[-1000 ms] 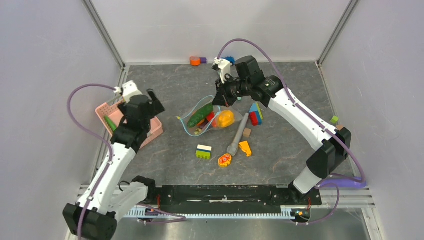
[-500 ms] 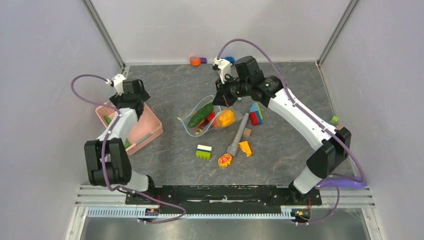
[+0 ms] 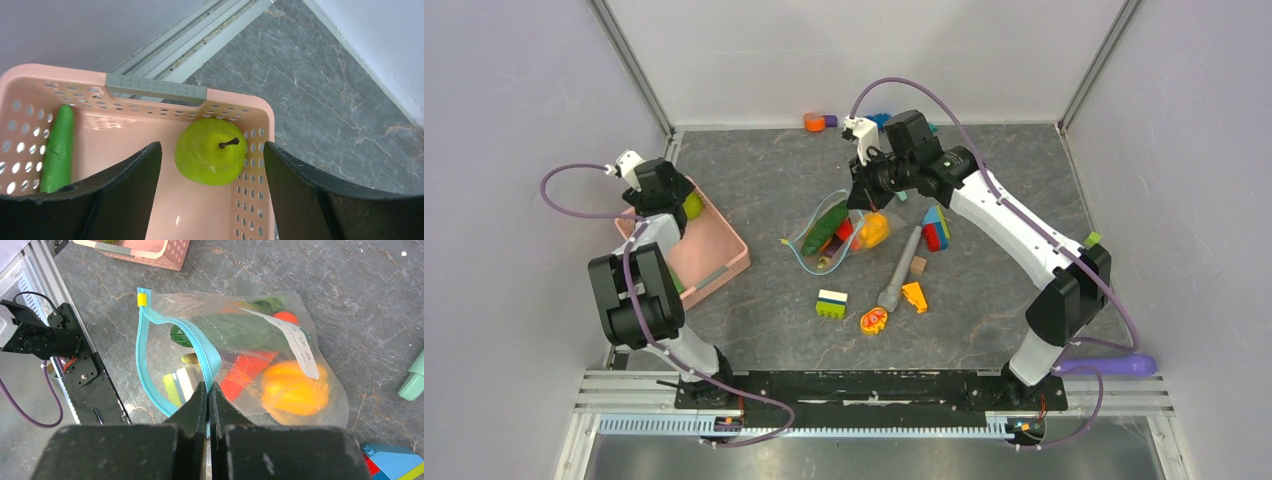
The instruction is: Place the food in the zip-top bag and seal the zipper
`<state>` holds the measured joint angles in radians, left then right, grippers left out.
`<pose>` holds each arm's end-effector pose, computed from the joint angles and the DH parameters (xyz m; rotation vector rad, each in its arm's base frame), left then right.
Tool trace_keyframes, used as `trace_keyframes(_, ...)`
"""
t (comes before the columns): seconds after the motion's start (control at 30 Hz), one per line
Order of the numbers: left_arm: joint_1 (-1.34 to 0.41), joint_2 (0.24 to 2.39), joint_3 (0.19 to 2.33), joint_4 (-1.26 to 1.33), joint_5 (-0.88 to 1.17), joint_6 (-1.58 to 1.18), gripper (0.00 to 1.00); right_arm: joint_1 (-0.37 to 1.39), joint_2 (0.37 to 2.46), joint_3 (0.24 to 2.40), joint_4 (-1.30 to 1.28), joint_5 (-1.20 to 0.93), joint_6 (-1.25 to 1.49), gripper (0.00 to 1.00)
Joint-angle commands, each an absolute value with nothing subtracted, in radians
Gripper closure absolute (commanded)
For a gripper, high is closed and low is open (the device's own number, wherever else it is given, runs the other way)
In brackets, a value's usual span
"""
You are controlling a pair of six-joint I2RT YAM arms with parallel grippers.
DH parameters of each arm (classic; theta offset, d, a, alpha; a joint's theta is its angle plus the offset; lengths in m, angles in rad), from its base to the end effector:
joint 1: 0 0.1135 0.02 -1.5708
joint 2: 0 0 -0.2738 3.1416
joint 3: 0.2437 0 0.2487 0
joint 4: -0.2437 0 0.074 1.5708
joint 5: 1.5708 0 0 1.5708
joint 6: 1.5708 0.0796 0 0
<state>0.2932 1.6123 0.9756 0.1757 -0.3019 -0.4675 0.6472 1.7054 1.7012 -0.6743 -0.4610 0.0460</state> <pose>0.3717 0.1369 0.2251 -0.9203 1.7924 0.1957 0.3069 0.2763 0.3526 -0.9286 2.1228 0.8823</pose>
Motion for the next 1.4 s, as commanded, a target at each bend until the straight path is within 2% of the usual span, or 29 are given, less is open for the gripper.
trace_keyframes(0.0, 0.293, 1.641, 0.983, 0.26, -0.242, -0.5, 0.2, 0.65, 1.713, 1.756, -0.658, -0.455, 0.028, 1.0)
trace_keyframes(0.33, 0.295, 1.758, 1.022, 0.236, -0.286, -0.476, 0.36, 0.651, 1.723, 1.768, -0.667, -0.46, 0.013, 1.0)
trace_keyframes(0.77, 0.295, 1.798, 1.042, 0.224, -0.247, -0.471, 0.41, 0.65, 1.712, 1.765, -0.673, -0.47, 0.009, 1.0)
trace_keyframes(0.93, 0.294, 1.781, 1.025, 0.238, -0.24, -0.459, 0.59, 0.65, 1.718, 1.766, -0.673, -0.473, 0.013, 1.0)
trace_keyframes(1.13, 0.293, 1.722, 0.968, 0.295, -0.249, -0.461, 0.7, 0.65, 1.721, 1.767, -0.673, -0.477, 0.016, 1.0)
trace_keyframes(1.37, 0.287, 1.62, 0.939, 0.248, -0.314, -0.481, 0.9, 0.651, 1.719, 1.767, -0.673, -0.484, 0.019, 1.0)
